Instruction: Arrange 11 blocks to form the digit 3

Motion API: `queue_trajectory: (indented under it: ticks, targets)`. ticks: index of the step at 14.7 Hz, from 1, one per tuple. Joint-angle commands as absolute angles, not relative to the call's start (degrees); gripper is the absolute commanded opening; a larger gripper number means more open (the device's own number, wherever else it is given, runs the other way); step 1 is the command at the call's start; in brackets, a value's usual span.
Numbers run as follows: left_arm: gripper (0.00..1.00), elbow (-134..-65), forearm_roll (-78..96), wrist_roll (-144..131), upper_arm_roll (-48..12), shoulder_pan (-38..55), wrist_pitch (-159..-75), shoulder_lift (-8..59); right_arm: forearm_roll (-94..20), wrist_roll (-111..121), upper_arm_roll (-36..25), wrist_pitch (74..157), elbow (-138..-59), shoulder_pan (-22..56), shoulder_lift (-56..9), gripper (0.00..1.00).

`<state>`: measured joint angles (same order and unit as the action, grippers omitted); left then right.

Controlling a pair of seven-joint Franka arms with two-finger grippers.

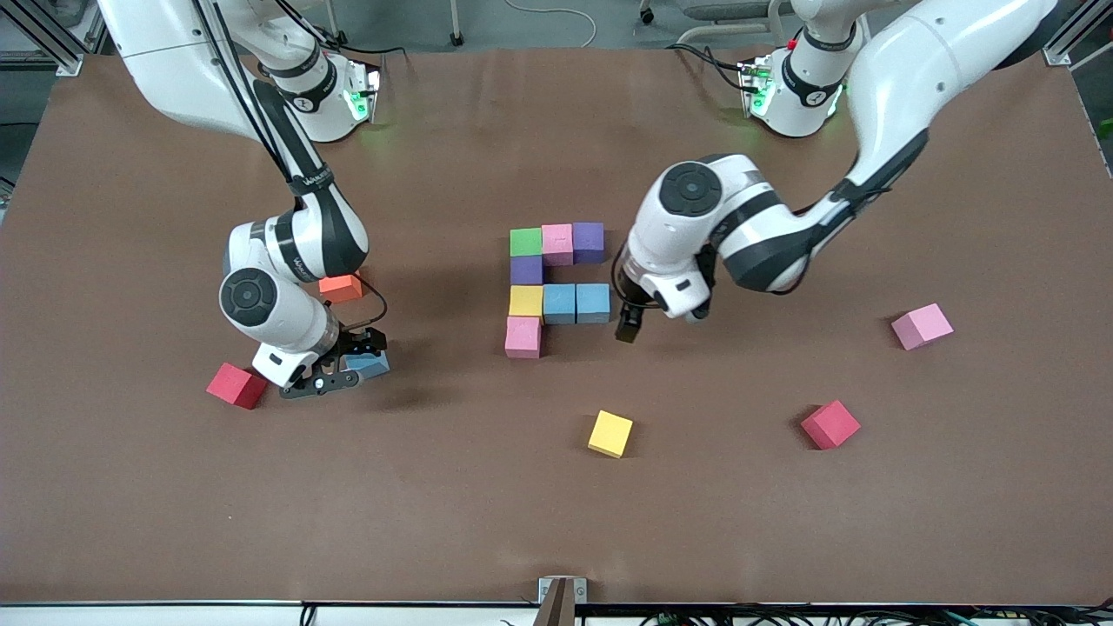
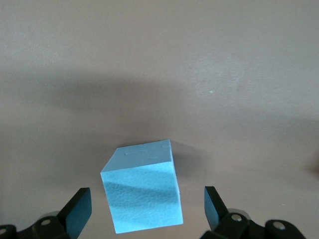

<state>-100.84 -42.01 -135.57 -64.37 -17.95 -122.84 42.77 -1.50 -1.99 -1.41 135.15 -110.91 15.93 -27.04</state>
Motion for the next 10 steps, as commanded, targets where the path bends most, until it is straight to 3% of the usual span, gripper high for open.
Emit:
queue_trajectory:
  ticks: [1, 4, 5, 6, 8, 9, 10]
  targets:
    - [1.0, -97.31, -43.24, -130.71, -65.92, -19.68, -117.53, 42.54, -2.02, -2.72, -1.14, 137.37, -112.41, 16.26, -27.42, 1.0]
    - [1.0, -93.35, -43.24, -123.25, -65.57, -20.48, -113.74, 42.71, -2.02, -2.64, -1.14, 138.69, -112.94, 16.26, -28.39, 1.0]
    - [1.0, -92.38, -43.16, -120.7, -65.57, -21.26, -112.77, 42.8, -2.02, -2.46, -1.14, 138.52, -112.94, 16.17, -28.39, 0.92]
    - [1.0, -91.59, -42.72, -117.54, -65.57, -22.4, -112.07, 42.89, -2.02, -2.37, -1.14, 138.34, -112.94, 16.17, -28.39, 0.75]
    - [1.0, -90.62, -42.36, -109.82, -65.57, -24.6, -110.66, 42.8, -2.02, -2.46, -1.14, 137.9, -112.68, 16.26, -28.3, 0.18]
    - [1.0, -89.66, -42.36, -106.12, -65.57, -25.39, -110.13, 42.8, -2.02, -2.81, -1.14, 137.9, -112.41, 16.52, -28.3, 0.01]
    - [1.0, -88.17, -42.36, -102.86, -65.57, -25.92, -108.91, 42.89, -2.02, -4.12, -1.06, 137.9, -111.89, 16.87, -28.21, 0.0]
